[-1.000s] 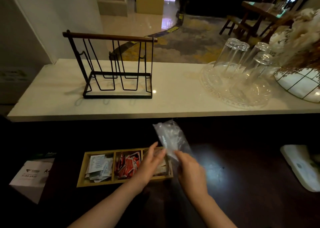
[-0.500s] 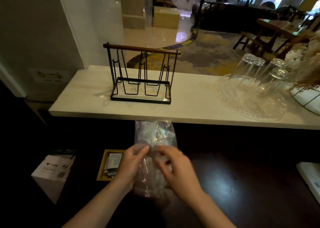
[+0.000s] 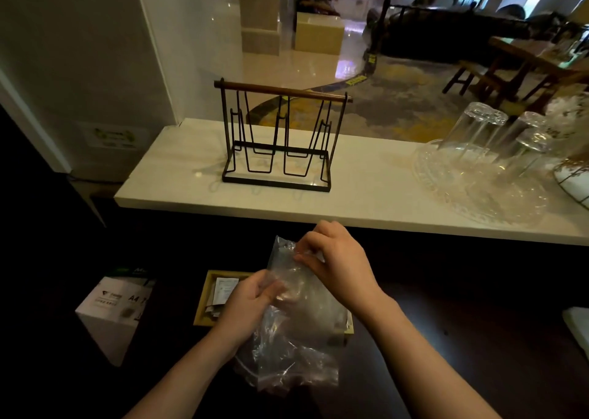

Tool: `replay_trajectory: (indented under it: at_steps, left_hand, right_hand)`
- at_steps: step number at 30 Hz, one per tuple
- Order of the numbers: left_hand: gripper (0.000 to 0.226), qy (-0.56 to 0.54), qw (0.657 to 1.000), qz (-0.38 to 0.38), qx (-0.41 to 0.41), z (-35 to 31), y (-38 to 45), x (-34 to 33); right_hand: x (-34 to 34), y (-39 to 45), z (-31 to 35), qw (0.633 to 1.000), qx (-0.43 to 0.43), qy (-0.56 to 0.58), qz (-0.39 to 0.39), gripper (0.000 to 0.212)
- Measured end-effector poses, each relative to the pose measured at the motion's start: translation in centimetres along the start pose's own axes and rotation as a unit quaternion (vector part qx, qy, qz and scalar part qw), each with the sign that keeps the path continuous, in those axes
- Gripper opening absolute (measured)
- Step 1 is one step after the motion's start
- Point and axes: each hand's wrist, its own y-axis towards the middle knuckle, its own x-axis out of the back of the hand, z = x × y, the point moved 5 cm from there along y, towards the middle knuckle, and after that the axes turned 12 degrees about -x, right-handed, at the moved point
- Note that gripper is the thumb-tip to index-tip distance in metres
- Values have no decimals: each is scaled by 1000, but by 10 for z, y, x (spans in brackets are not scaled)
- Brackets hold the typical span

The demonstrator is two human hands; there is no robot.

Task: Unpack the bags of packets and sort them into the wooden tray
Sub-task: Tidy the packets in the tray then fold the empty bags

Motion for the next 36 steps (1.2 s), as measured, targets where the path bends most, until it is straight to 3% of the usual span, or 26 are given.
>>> replay_trajectory:
  at_steps: [6, 9, 13, 15, 18, 21, 23, 27, 34, 36]
  left_hand:
    - [18, 44, 991, -111, -63, -3, 0, 14]
    - [18, 73, 991, -63, -92, -6, -1, 11]
    - [7, 146, 984, 19, -98, -5, -3, 2]
    - [17, 178, 977, 33, -110, -8, -4, 1]
    - [15, 202, 971, 39, -122, -12, -5, 1]
    - [34, 205, 972, 43, -111, -10, -6, 4]
    - [13, 197, 974, 51, -102, -13, -7, 4]
    - [10, 183, 977, 51, -101, -11, -9, 6]
    - [20, 186, 975, 102, -69, -13, -11, -2]
    - [21, 170, 977, 111, -61, -11, -11, -2]
  right_hand:
    - [0, -10, -7, 987, -104, 119, 9, 19]
    - [-2, -8, -13, 990, -126, 60, 31, 18]
    - [-8, 0, -9, 974, -117, 153, 119, 30]
    - [-11, 2, -12, 949, -161, 226, 150, 29]
    - [-15, 0, -24, 881, -218, 354, 226, 25]
    - [-20, -4, -35, 884, -206, 303, 291, 22]
    - [-25, -7, -35, 885, -192, 278, 320, 22]
    - [-28, -6, -26, 879, -173, 351, 274, 4]
    - [-30, 1, -11, 914, -136, 359, 131, 10]
    - [-29, 4, -12, 908, -149, 376, 109, 9]
